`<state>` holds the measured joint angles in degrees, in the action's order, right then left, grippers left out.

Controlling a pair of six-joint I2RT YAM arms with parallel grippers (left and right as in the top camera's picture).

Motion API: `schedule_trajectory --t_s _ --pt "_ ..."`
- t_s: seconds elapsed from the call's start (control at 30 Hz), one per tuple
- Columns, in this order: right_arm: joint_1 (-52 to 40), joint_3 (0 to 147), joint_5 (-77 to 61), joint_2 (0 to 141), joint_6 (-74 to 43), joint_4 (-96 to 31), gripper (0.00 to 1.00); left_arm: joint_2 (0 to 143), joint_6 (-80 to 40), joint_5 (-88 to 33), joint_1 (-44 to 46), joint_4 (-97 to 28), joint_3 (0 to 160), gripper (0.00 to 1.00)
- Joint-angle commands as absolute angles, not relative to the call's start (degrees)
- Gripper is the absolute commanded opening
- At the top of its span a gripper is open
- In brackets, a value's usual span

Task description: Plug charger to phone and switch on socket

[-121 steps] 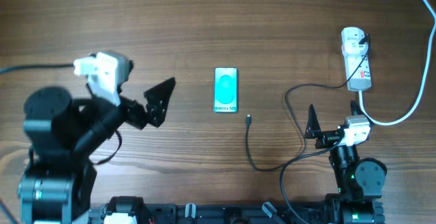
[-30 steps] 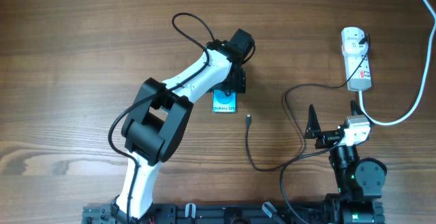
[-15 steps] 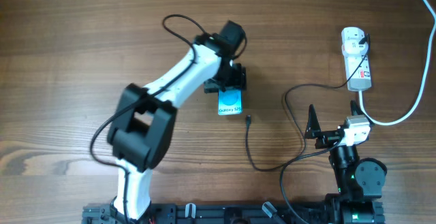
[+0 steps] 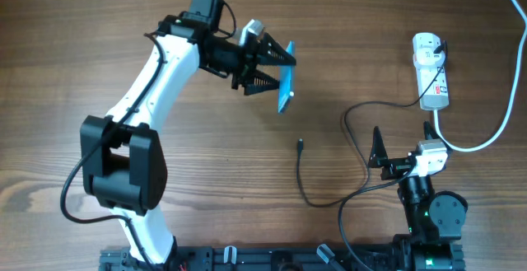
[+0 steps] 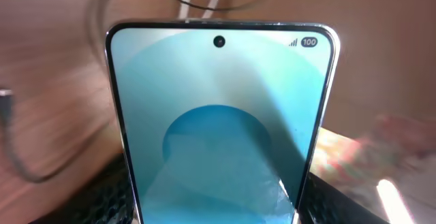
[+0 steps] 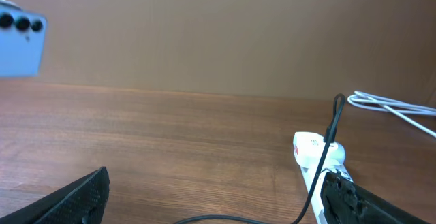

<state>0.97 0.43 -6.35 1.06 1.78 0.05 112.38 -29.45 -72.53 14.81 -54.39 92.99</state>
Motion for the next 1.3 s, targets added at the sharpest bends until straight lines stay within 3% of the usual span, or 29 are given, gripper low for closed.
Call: schedule_trajectory --t_s 0.0,0.3,0.4,0.47,0.57,0.73,0.8,0.9,0.97,1.1,1.2,1.27 --pt "1.1 0.3 -6.0 0.8 1.5 0.3 1.00 110.2 -36.7 -83.1 11.9 -53.6 93.0 0.75" --pt "1.1 0.3 -6.8 0.8 -0.1 0.4 1.00 110.2 -44.7 -90.3 7.0 -48.8 93.0 0.75" --pt "1.1 0.3 -13.9 0.8 -18.5 1.0 1.00 110.2 -46.8 -90.3 6.8 -48.8 93.0 0.72" --pt "1.1 0.3 -14.7 0.8 -46.1 1.0 1.00 110.2 -47.0 -90.3 6.9 -48.8 93.0 0.72" --pt "1.1 0.3 -15.2 0.8 -71.4 1.3 1.00 110.2 -47.0 -90.2 6.8 -48.8 93.0 0.72" --pt "1.1 0.8 -27.2 0.8 -62.8 12.5 1.00 110.2 -47.0 -87.2 6.9 -48.8 93.0 0.72" --pt "1.1 4.8 -31.2 1.9 -51.7 11.5 1.00 110.2 -47.0 -86.3 6.9 -48.8 93.0 0.72" --pt "1.2 16.2 -28.7 9.3 -38.4 -9.1 1.00 110.2 -47.0 -86.2 6.9 -48.8 93.0 0.72" --pt "1.1 26.9 -26.6 19.9 -36.2 -24.3 1.00 110.2 -48.0 -85.0 6.9 -48.8 93.0 0.71" --pt "1.1 34.6 -30.0 30.3 -42.7 -25.3 1.00 110.2 -50.2 -84.9 6.9 -48.8 93.0 0.71" --pt "1.1 35.4 -42.4 33.7 -34.9 -18.3 0.99 110.2 -50.2 -84.9 6.9 -48.8 93.0 0.71" --pt "1.1 43.3 -40.4 38.5 -28.6 -31.7 0.99 110.2 -50.2 -85.0 6.9 -48.8 93.0 0.70"
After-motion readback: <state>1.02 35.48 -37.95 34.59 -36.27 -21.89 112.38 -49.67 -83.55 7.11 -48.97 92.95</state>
